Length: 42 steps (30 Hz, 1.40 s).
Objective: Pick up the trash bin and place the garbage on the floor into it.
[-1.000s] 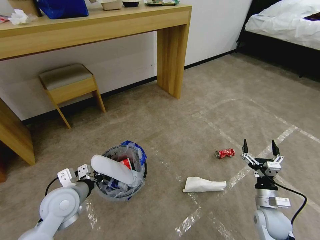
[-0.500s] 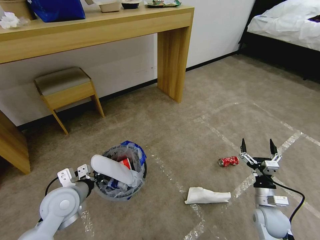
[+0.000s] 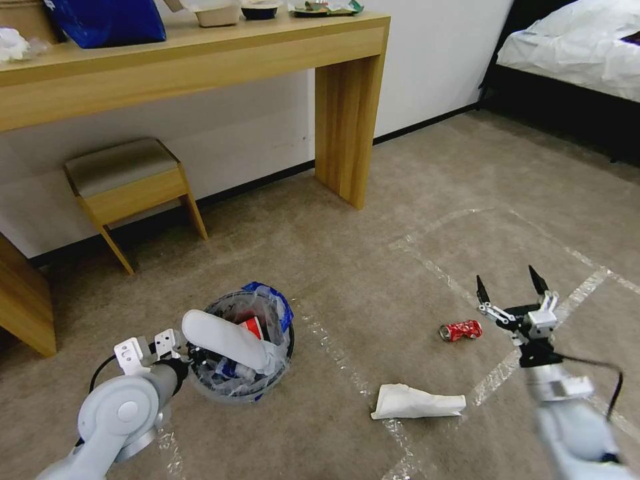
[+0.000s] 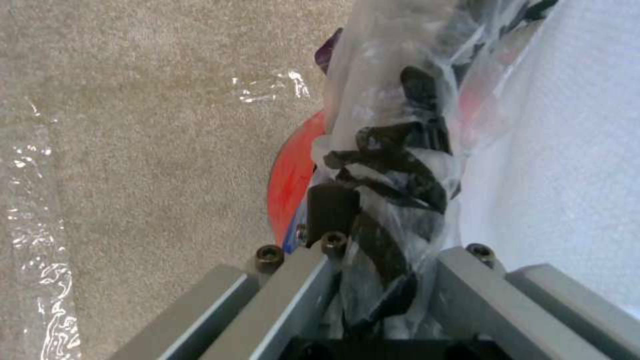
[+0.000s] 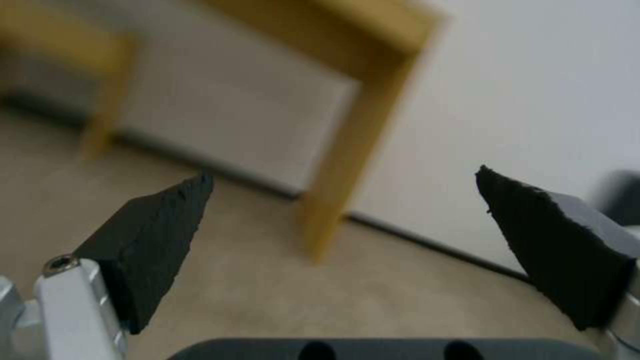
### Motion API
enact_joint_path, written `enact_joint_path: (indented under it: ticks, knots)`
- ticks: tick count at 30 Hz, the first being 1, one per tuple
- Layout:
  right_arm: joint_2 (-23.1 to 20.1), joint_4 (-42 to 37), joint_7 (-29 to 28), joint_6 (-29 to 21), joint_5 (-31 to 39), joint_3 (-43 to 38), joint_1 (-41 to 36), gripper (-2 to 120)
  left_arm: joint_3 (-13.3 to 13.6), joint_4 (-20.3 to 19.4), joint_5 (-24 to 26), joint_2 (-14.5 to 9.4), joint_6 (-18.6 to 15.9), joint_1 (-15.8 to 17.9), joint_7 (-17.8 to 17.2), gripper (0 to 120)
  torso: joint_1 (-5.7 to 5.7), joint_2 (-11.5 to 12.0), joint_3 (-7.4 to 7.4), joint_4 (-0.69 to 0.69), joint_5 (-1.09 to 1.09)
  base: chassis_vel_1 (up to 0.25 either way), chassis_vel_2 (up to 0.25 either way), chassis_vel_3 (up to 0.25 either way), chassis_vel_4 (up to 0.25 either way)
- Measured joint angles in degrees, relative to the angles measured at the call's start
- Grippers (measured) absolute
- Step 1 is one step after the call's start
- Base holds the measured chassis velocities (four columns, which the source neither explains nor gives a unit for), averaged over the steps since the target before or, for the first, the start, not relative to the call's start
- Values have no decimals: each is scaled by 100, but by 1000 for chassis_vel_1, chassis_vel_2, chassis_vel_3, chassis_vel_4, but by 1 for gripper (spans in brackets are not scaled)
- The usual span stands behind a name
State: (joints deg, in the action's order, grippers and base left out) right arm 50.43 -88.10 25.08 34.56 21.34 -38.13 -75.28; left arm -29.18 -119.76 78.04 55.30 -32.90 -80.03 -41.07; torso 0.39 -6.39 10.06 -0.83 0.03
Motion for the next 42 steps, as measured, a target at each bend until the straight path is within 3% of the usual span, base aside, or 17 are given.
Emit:
enact_joint_path:
  ticks: [1,3,6,7,9,13,16,29,37,42]
  knots:
    - [0,0,0,0,0,0,0,100,0,0,0,0,0,0,0,0,0,0,0,0,0,0,0,0,0]
    - [-1001,488,849,55,234,733,586,100,-6,-12,-1,9,-4,-8,2,0,0,0,0,1,-4,0,0,0,0]
    - [-1581,808,1220,122,324,1496,1148,100,-6,-12,-11,40,-8,-25,5,0,0,0,0,4,-2,0,0,0,0]
    - [-1581,808,1220,122,324,1496,1148,100,-6,-12,-11,40,-8,-25,5,0,0,0,0,4,-2,0,0,0,0]
    - [-2022,1176,1778,128,217,2283,1750,100,-9,-28,-32,75,-8,-36,5,0,0,-1,0,3,-5,0,0,0,0]
    - [-2181,1403,2169,115,174,2732,2025,100,-16,-29,-32,85,-9,-37,9,0,0,0,1,2,0,0,0,0,0]
    - [-2390,1614,2771,20,-26,3308,2253,100,-19,13,-14,66,-9,17,16,0,0,0,0,2,-1,0,0,0,0]
    - [-2255,2137,3590,-35,-942,3882,2344,100,140,115,64,-22,-12,223,14,0,0,0,0,0,-3,0,0,0,0]
    - [-1711,2670,3652,48,-1365,4167,2443,100,138,81,49,-7,-13,147,1,0,0,0,0,0,-4,0,0,0,0]
    - [-1156,3153,3653,126,-1525,4443,2855,100,107,43,48,-15,-14,91,-13,0,0,0,0,1,-3,0,0,0,0]
